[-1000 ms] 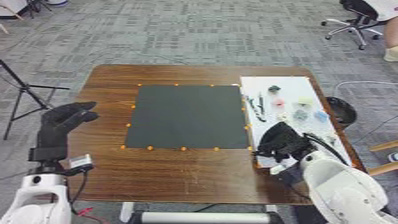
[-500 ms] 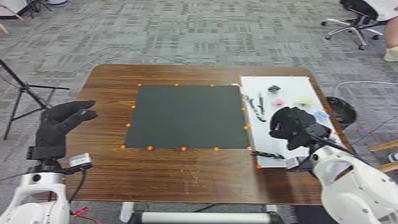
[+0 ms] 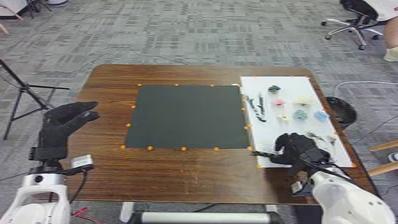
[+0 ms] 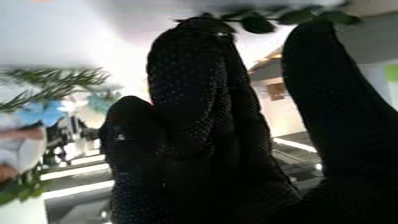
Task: Arrange flowers
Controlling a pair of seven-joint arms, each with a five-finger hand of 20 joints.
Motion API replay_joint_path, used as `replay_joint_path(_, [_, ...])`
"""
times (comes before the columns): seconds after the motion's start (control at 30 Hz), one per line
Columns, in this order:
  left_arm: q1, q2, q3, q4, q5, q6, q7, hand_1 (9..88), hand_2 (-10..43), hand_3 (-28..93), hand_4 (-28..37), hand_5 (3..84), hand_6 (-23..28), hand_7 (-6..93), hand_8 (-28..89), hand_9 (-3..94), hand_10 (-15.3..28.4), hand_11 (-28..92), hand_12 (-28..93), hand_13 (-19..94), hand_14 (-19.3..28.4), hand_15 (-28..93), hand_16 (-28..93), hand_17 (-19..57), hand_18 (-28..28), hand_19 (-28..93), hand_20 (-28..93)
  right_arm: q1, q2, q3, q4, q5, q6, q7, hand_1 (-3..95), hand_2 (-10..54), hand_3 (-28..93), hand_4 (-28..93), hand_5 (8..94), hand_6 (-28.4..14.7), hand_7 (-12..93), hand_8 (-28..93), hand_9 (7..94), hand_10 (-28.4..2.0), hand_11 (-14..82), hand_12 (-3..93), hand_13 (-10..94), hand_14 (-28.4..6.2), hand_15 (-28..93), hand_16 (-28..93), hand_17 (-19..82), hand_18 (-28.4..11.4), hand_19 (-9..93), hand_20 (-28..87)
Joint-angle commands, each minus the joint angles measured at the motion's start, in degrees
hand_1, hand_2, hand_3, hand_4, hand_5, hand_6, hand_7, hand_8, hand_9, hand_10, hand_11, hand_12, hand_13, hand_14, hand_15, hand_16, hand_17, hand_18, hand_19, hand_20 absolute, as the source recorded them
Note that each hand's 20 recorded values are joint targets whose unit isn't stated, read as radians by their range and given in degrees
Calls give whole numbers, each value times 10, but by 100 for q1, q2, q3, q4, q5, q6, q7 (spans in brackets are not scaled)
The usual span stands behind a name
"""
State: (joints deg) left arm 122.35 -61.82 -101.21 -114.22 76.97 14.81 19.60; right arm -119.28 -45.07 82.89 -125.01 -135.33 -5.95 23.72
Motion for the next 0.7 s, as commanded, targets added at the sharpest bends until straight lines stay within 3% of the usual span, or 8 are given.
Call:
replay_joint_path(0.03, [-20, -71, 30, -1, 156, -105, 27, 337, -88, 638, -150, 571, 21, 191, -71, 602, 144, 323, 176, 493, 180, 394, 30, 95, 150, 298, 349, -223, 96, -244, 405, -350, 666, 152, 494, -95, 589, -131, 569, -36, 395, -59, 717, -130, 285, 379, 855, -32, 484, 371, 607, -97, 883, 477])
replay_joint_path(0.07, [-7, -79, 29, -9, 169, -99, 15, 337, -88, 637, -149, 571, 20, 192, -70, 602, 143, 323, 176, 493, 180, 393, 31, 95, 150, 298, 349, -250, 88, -266, 422, -333, 702, 194, 532, -95, 524, -102, 560, -33, 402, 31, 727, -120, 271, 426, 857, -30, 489, 371, 609, -97, 883, 478])
replay_joint_path(0.1, [-9, -84, 28, -2, 170, -103, 21, 337, -88, 637, -148, 571, 20, 191, -71, 602, 144, 323, 176, 493, 180, 393, 31, 95, 150, 298, 349, -267, 81, -289, 435, -306, 733, 223, 692, -95, 113, 171, 552, -30, 419, 99, 734, -111, 266, 458, 858, -28, 494, 372, 610, -97, 884, 485])
replay_joint_path(0.13, [6, -86, 16, -13, 158, -99, 16, 337, -89, 637, -147, 572, 20, 191, -71, 602, 143, 323, 176, 492, 180, 393, 31, 96, 150, 298, 349, -266, 72, -320, 459, -278, 767, 218, 829, -95, -188, 336, 544, -25, 446, 197, 755, -103, 241, 522, 861, -27, 500, 373, 620, -89, 881, 486])
replay_joint_path(0.17, [10, -88, 10, -19, 162, -92, 10, 338, -90, 637, -147, 571, 20, 191, -71, 602, 143, 323, 176, 492, 180, 393, 31, 95, 150, 298, 349, -265, 75, -345, 462, -259, 763, 236, 869, -95, -260, 369, 541, -21, 467, 234, 767, -99, 236, 550, 867, -23, 501, 373, 625, -85, 880, 484])
replay_joint_path(0.3, [-8, -95, 8, -16, 167, -91, 11, 340, -90, 635, -147, 571, 20, 191, -71, 602, 143, 322, 175, 492, 181, 391, 31, 95, 151, 298, 349, -209, 59, -392, 454, -124, 695, 226, 895, -95, -283, 385, 571, -9, 503, 257, 826, -90, 235, 565, 902, -18, 494, 375, 650, -83, 883, 477])
replay_joint_path(0.43, [-18, -95, 32, -21, 182, -108, 14, 341, -90, 634, -146, 572, 20, 191, -72, 601, 142, 323, 175, 492, 180, 391, 31, 95, 151, 297, 349, -131, 70, -389, 421, 84, 561, 230, 899, -95, -283, 403, 636, -4, 453, 263, 872, -88, 231, 532, 931, -17, 473, 387, 667, -84, 892, 456])
replay_joint_path(0.7, [-36, -86, 38, -30, 202, -106, 1, 343, -92, 632, -143, 570, 19, 192, -71, 601, 142, 323, 175, 493, 181, 390, 31, 95, 151, 297, 349, -149, 92, -149, 163, 235, 410, 203, 857, -95, -283, 429, 678, -10, 372, 272, 865, -98, 264, 470, 932, -22, 451, 394, 668, -82, 890, 441])
